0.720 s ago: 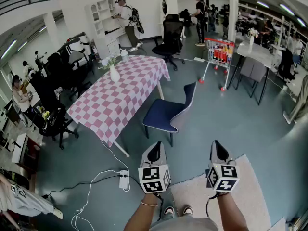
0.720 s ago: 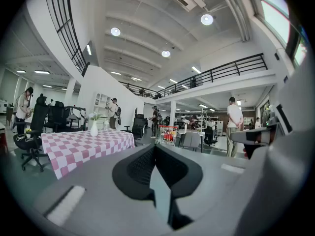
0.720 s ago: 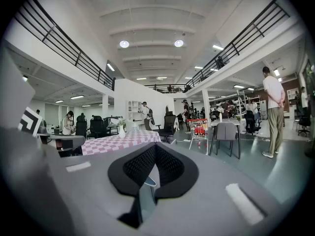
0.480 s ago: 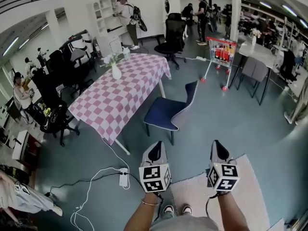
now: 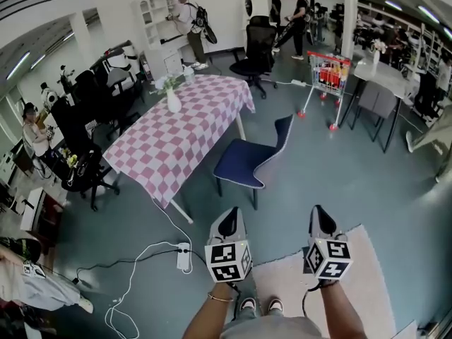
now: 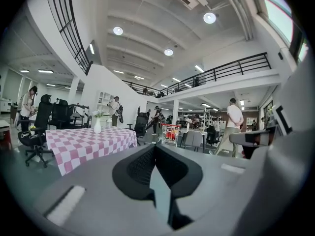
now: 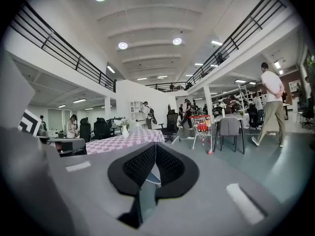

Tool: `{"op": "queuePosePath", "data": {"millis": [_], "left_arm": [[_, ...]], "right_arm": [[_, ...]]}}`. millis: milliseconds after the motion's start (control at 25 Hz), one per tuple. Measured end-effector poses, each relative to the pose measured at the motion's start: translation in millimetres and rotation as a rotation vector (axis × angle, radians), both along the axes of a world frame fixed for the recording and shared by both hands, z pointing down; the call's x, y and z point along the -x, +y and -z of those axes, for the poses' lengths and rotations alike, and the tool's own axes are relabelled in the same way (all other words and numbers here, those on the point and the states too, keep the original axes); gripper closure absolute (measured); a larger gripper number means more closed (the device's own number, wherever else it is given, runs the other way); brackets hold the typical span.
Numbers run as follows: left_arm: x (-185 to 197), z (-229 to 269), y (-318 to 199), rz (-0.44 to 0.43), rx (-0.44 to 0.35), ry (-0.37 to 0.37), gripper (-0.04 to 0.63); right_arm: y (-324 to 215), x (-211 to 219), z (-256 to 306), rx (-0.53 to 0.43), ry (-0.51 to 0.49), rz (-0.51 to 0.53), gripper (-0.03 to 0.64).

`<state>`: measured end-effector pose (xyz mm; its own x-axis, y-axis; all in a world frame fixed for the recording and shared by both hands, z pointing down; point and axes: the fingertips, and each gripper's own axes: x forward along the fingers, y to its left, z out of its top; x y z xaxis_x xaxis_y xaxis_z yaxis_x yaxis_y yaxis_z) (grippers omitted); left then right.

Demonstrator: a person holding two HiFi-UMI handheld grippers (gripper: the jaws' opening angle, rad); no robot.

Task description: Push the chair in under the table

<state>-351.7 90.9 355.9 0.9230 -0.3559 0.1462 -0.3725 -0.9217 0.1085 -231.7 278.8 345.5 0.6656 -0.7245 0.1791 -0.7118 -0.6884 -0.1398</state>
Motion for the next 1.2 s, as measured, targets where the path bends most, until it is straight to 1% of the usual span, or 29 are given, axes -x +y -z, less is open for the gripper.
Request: {"op": "queuePosePath", "data": {"millis": [240,320,440,560,680,840,1040,1200], "left_arm": [[1.1,3.0,-4.0,0.007,0.023,0.010,0.592],[-4.4,5.7,1.0,-0.004,0.023,0.012,0.535],[-13.7,8.8,10.9,-0.012,0.018,0.010,0.520],[-7.6,1.5,6.8,-0.025,0.015,0.002,0.492],[-8.8,-5.4,8.6,-0.025,0.013,-0.016,0.491],[-16.4,-15.4,17.9,-0.010,0.015,-0.044,0.492],[-22.7,-23.8,21.6,0.043,0.032,-0.053,0.505],[-35.6,-23.7,24.9,0.065,0.034,-0.055,0.508]], "right_arm": [[-1.3,-1.5,0.2,-0.001,-0.009,0.015,0.598],[2.5,-6.8,1.6,-0.005,-0.011,0.015,0.582],[8.6,-15.1,2.5,-0.010,-0.019,0.024,0.519],[3.8,-9.1,-3.0,-0.010,-0.021,0.021,0.508],[5.5,-10.2,-6.9,-0.009,-0.027,0.020,0.508],[20.2,-22.4,-12.6,0.000,-0.043,0.024,0.508],[42.3,-45.4,-18.4,0.022,-0.042,0.037,0.509],[60.8,-73.3,-27.2,0.021,-0.077,0.009,0.509]]}}
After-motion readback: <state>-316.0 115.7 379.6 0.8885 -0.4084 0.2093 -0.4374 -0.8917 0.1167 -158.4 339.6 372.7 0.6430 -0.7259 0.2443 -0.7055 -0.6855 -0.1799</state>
